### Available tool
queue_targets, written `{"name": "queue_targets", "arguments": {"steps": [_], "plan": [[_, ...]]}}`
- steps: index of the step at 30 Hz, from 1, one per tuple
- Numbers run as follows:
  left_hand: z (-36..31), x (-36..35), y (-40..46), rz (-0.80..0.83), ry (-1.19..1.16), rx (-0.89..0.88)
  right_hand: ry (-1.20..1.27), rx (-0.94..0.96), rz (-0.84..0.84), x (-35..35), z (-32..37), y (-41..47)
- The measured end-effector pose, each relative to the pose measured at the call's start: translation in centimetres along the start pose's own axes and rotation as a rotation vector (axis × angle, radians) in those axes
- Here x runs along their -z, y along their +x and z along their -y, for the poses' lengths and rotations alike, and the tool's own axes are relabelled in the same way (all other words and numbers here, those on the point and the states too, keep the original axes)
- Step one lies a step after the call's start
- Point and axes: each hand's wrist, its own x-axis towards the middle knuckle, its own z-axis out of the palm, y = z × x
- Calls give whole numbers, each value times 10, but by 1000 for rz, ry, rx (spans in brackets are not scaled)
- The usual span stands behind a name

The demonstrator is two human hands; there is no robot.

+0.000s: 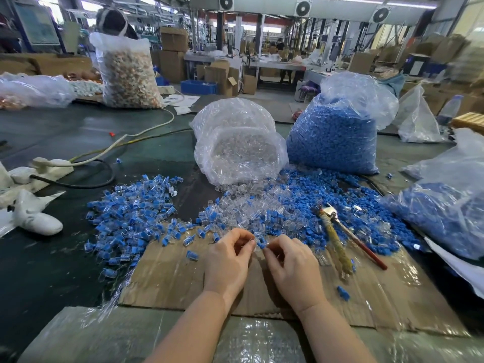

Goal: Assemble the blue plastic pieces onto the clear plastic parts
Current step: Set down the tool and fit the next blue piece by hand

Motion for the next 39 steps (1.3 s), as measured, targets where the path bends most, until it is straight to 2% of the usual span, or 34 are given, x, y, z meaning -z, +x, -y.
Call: {"name": "queue_targets", "arguments": {"steps": [11,18,21,26,33,39], "plan": [[-1,-1,-4,62,66,-128,155,-76,-32,3,0,1],[-2,-2,-7,60,115,-203,156,-65,-31,2,0,0],[-1,-3,-6,85,84,-155,181,-64,-28,3,-1,1],[0,-2,-1,101,-203,92,225,-23,-41,5,1,-1],[-2,-1,-1,152,-264,108,227,115,-26,8,2,-1],[-4,1,-1,149,-225,92,214,131,-35,7,1,0]]}}
